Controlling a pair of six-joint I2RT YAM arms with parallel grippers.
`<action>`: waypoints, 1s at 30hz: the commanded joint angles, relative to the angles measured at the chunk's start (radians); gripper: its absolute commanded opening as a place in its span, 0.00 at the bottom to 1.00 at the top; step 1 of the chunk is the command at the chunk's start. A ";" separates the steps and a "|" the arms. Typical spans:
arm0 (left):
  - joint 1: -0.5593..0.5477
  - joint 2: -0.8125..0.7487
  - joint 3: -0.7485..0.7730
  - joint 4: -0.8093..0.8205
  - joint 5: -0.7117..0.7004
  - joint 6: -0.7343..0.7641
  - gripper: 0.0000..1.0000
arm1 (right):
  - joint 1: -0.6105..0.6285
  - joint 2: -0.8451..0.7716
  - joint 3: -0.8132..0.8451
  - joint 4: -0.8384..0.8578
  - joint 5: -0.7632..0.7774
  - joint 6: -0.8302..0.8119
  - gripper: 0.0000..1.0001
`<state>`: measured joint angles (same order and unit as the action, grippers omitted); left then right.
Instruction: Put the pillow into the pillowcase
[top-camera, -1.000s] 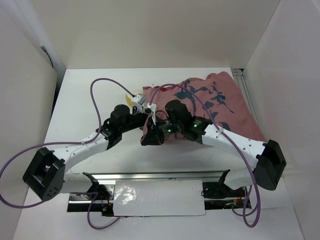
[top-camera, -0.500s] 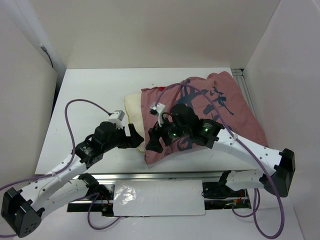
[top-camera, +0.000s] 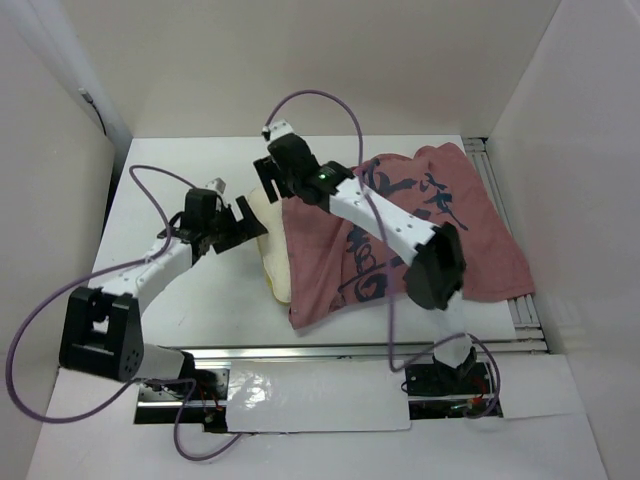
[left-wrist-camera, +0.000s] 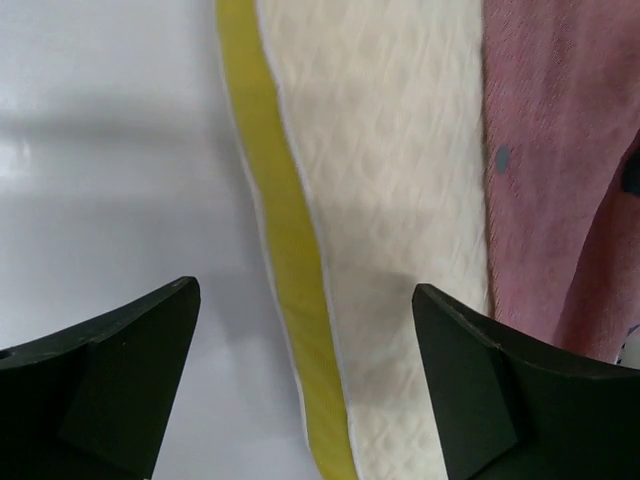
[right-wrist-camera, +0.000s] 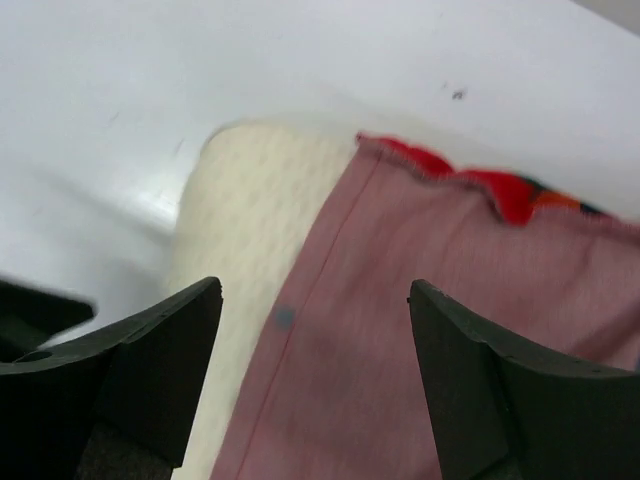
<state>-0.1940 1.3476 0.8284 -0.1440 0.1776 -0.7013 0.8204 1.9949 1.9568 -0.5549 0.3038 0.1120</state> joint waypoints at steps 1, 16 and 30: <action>0.042 0.111 0.086 0.188 0.166 0.072 1.00 | -0.041 0.175 0.260 -0.050 0.150 -0.124 0.81; 0.064 0.438 0.202 0.382 0.445 0.135 0.55 | -0.135 0.446 0.315 0.207 0.040 -0.215 0.51; 0.073 0.447 0.192 0.422 0.497 0.178 0.16 | -0.176 0.478 0.307 0.217 -0.081 -0.196 0.47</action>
<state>-0.1207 1.7794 1.0142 0.2199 0.6308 -0.5514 0.6502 2.4580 2.2406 -0.3874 0.2527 -0.0902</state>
